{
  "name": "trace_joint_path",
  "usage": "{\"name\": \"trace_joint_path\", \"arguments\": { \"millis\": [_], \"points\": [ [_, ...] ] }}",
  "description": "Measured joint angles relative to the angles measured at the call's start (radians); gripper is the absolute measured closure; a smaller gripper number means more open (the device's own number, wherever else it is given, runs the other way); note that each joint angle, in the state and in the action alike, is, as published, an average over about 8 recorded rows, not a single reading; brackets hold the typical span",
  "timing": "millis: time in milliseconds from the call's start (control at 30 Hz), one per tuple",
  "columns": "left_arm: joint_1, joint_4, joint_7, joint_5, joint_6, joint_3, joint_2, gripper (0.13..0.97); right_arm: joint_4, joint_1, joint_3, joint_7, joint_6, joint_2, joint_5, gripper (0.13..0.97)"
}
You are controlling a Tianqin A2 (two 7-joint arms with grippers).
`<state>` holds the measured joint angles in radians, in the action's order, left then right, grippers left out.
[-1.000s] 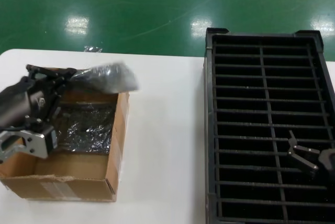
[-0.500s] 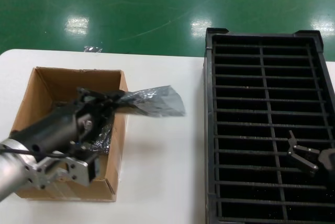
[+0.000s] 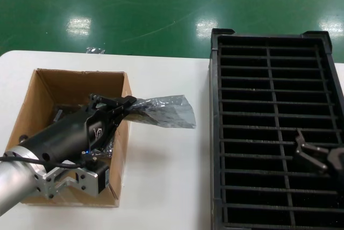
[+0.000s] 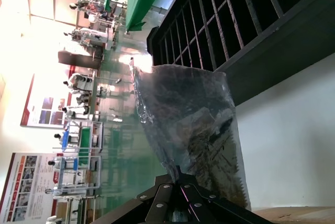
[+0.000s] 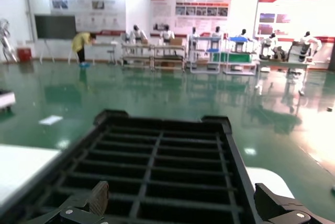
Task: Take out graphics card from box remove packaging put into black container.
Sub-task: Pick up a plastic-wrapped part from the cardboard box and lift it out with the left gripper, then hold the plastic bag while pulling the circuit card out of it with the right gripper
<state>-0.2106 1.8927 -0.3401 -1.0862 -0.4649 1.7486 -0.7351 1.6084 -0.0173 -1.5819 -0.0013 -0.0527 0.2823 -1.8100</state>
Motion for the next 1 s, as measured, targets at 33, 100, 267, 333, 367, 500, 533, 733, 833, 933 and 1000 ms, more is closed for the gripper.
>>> {"name": "trace_joint_path", "arguments": {
  "millis": [33,100,267,333,367,500,533,733,833,933,1000],
  "points": [
    [0.0,0.0,0.0,0.0,0.0,0.0,0.0,0.958,0.002,-0.002,0.008,-0.003,-0.013,-0.007,-0.006,0.129],
    [0.0,0.0,0.0,0.0,0.0,0.0,0.0,0.958,0.01,-0.008,0.024,-0.011,-0.044,-0.02,-0.02,0.129],
    [0.0,0.0,0.0,0.0,0.0,0.0,0.0,0.958,0.039,-0.022,0.032,-0.013,-0.097,-0.03,-0.048,0.141],
    [0.0,0.0,0.0,0.0,0.0,0.0,0.0,0.958,0.052,-0.027,0.019,-0.002,-0.101,-0.023,-0.053,0.146],
    [0.0,0.0,0.0,0.0,0.0,0.0,0.0,0.958,0.058,-0.031,0.008,0.006,-0.098,-0.017,-0.054,0.149],
    [0.0,0.0,0.0,0.0,0.0,0.0,0.0,0.958,0.077,-0.049,-0.054,0.043,-0.064,0.015,-0.055,0.181],
    [0.0,0.0,0.0,0.0,0.0,0.0,0.0,0.958,0.08,-0.055,-0.074,0.051,-0.052,0.023,-0.055,0.192],
    [0.0,0.0,0.0,0.0,0.0,0.0,0.0,0.958,0.093,-0.105,-0.201,0.091,0.001,0.072,-0.063,0.253],
    [0.0,0.0,0.0,0.0,0.0,0.0,0.0,0.958,0.091,-0.136,-0.255,0.103,-0.001,0.089,-0.06,0.31],
    [0.0,0.0,0.0,0.0,0.0,0.0,0.0,0.958,0.082,-0.165,-0.294,0.108,-0.021,0.099,-0.05,0.367],
    [0.0,0.0,0.0,0.0,0.0,0.0,0.0,0.958,0.074,-0.181,-0.311,0.109,-0.038,0.104,-0.042,0.386]
  ]
}}
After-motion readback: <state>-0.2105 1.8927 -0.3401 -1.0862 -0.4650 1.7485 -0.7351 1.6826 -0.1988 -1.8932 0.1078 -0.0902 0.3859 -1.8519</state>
